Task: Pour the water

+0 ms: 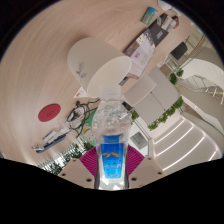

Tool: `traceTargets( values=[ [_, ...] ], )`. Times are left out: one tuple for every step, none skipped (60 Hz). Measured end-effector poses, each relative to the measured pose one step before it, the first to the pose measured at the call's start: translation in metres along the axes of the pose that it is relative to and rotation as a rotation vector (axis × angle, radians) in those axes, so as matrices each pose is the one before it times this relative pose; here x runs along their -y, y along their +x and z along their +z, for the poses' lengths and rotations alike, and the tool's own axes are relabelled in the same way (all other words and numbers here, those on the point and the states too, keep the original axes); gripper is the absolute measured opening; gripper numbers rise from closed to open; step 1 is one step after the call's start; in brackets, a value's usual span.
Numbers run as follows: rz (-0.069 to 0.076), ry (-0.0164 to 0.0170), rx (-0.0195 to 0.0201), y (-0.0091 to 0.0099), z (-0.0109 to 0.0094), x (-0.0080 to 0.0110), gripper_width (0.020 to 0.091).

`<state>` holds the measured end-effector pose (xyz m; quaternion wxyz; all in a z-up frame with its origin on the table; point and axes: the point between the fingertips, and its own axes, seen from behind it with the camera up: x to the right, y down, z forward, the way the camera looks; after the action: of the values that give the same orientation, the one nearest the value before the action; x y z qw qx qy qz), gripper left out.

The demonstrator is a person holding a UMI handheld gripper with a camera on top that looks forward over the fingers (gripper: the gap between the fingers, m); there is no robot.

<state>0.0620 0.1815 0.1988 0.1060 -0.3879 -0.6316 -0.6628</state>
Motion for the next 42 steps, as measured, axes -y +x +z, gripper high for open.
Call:
traceTargets(
  values=[
    [0.0058, 0.00253, 0.00086, -0.00073, 0.00123, 0.00088, 0.033],
    [0.004, 0.00341, -0.0015, -0.00049, -0.00523, -0.00035, 0.0332],
    [0.0084, 0.00365, 0.00341, -0.0001, 0.0043, 0.0011, 0.033],
    [0.0107, 0.00392, -0.00145, -0.0003, 0.00178, 0.00074, 0.033],
    [0.0113, 0.00472, -0.00344, -0.00014, 0.00203, 0.00063, 0.0329],
    [0.0116, 0.00433, -0.00312, -0.0005, 0.00178, 0.00021, 0.0332],
    [0.013, 0.00466, -0.00099, -0.00109, 0.00184, 0.00002, 0.0331],
    [0.016, 0.00454, 0.00057, -0.00203, -0.00292, -0.00138, 0.033],
    [0.024, 0.00564, 0.00567, -0.00136, 0.0044, 0.00048, 0.033],
    [0.033, 0.01017, 0.00555, -0.00081, 0.00147, 0.00006, 0.0332],
    [0.0464, 0.01012, 0.0026, -0.00052, 0.00196, 0.00016, 0.033],
    [0.0569, 0.00852, 0.00076, 0.00017, 0.0018, -0.00023, 0.0329],
    [0.065, 0.00659, -0.00168, 0.00138, 0.00179, -0.00148, 0.0331],
    [0.0708, 0.0054, -0.00335, 0.00264, 0.00173, -0.00225, 0.0331],
    [0.0759, 0.00335, -0.00412, 0.0032, 0.00165, -0.00289, 0.033],
    [0.0794, 0.00603, -0.02462, 0.00287, -0.00163, -0.00385, 0.033],
    [0.1, -0.00322, 0.00091, 0.0036, 0.00247, -0.00298, 0.0331],
    [0.0891, 0.00893, 0.00402, 0.00656, 0.00212, -0.00196, 0.033],
    [0.1135, 0.01288, 0.00616, 0.0028, 0.0001, -0.00087, 0.0334],
    [0.1133, 0.01979, 0.01385, 0.00123, 0.00112, 0.00012, 0.0333],
    [0.1079, 0.02375, 0.01405, 0.00147, 0.00021, 0.00147, 0.0335],
    [0.098, 0.02449, 0.01572, 0.00162, 0.00016, 0.00021, 0.0335],
    [0.0924, 0.02355, 0.0077, 0.00282, -0.00068, 0.00145, 0.0335],
    [0.0872, 0.02187, 0.0027, 0.00339, -0.0007, 0.00071, 0.0336],
    [0.0921, 0.02797, -0.03604, -0.00201, -0.01002, 0.00377, 0.0339],
    [0.0649, 0.00736, 0.02076, 0.00855, 0.00627, -0.00014, 0.0348],
    [0.0689, 0.01073, 0.00516, 0.00318, 0.0026, 0.0004, 0.0349],
    [0.0652, 0.01046, 0.0043, 0.00321, -0.00022, -0.00087, 0.0354],
    [0.0771, 0.0123, 0.00144, -0.00156, -0.00362, -0.00896, 0.0378],
    [0.0653, 0.00592, 0.00715, 0.00158, -0.0001, -0.00278, 0.0353],
    [0.0775, 0.02594, -0.00702, -0.00326, -0.0055, -0.01077, 0.0384],
    [0.051, -0.01701, 0.03036, 0.00091, 0.00549, 0.00207, 0.0384],
    [0.057, -0.00274, 0.0154, -0.00011, 0.00273, -0.00352, 0.0385],
    [0.0518, -0.00326, 0.01303, -0.00014, 0.00149, -0.00503, 0.0383],
    [0.0517, -0.00193, 0.01145, -0.00261, 0.00053, -0.01198, 0.0383],
    [0.0514, 0.01081, 0.00227, -0.00503, -0.00156, -0.01784, 0.0381],
    [0.0224, -0.02497, 0.01527, 0.00748, 0.00157, 0.00171, 0.0383],
    [0.0281, -0.01413, 0.00466, 0.00169, 0.00323, -0.00685, 0.0382],
    [0.0219, -0.01864, 0.00562, 0.0032, 0.00124, -0.00667, 0.0383],
    [0.0173, -0.01423, 0.00685, 0.00136, 0.00164, -0.00747, 0.0382],
    [0.025, 0.00362, 0.00503, -0.00799, 0.0059, -0.02546, 0.0382],
    [0.0026, 0.00007, 0.00815, 0.0009, 0.0027, -0.00316, 0.0384]
  ],
)
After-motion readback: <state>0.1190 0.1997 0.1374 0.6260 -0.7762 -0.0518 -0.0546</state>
